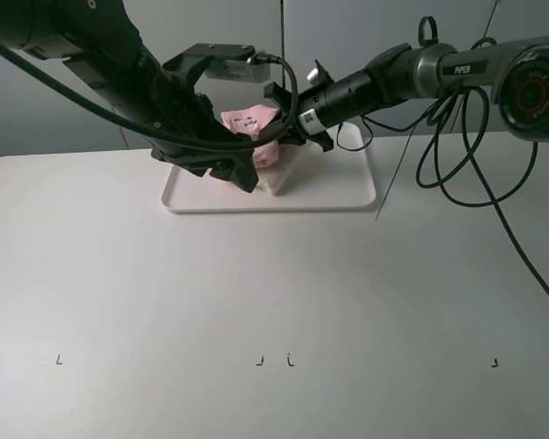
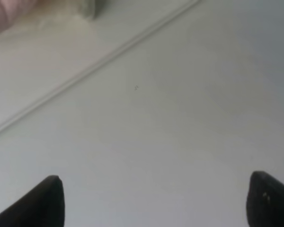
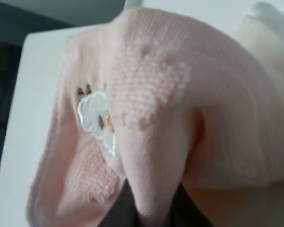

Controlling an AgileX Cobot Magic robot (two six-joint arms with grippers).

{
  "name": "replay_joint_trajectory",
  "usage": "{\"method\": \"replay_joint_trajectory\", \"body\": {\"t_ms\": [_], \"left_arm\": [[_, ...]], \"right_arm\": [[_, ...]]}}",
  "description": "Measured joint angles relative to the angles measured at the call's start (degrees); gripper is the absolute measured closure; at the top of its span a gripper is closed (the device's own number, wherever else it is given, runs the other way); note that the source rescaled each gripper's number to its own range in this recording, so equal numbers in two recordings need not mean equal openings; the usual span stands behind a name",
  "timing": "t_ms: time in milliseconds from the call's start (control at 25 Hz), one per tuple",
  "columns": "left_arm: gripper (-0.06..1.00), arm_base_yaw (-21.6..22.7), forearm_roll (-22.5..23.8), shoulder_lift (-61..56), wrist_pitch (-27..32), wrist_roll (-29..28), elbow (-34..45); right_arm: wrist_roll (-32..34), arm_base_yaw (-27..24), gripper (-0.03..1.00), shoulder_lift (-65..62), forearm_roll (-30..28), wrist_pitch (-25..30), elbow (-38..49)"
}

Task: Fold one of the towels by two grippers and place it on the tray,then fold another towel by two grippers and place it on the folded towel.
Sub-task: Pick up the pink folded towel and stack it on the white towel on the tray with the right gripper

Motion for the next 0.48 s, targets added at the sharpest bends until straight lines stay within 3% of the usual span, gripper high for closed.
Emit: {"method": "replay_joint_trajectory", "body": {"t_ms": [80,200,240,320,480], "left_arm": [[-0.04,0.0,0.0,0.0,0.0,0.0,0.0],[-0.04,0.0,0.0,0.0,0.0,0.0,0.0],[-0.04,0.0,0.0,0.0,0.0,0.0,0.0],[-0.04,0.0,0.0,0.0,0.0,0.0,0.0],[-0.04,0.0,0.0,0.0,0.0,0.0,0.0]], "right_arm": [[1.47,0.0,0.73,0.0,-2.8,-0.54,0.0],[2.55,0.0,0.19,0.0,-4.74,-0.65,0.0],[2.99,0.0,0.08,0.0,-5.05,-0.65,0.0],[3.28,0.0,-0.01,-0.11,-5.61,-0.53,0.0],[4.66,0.0,-0.03,-2.51,-10.27,-0.01,0.0]]}}
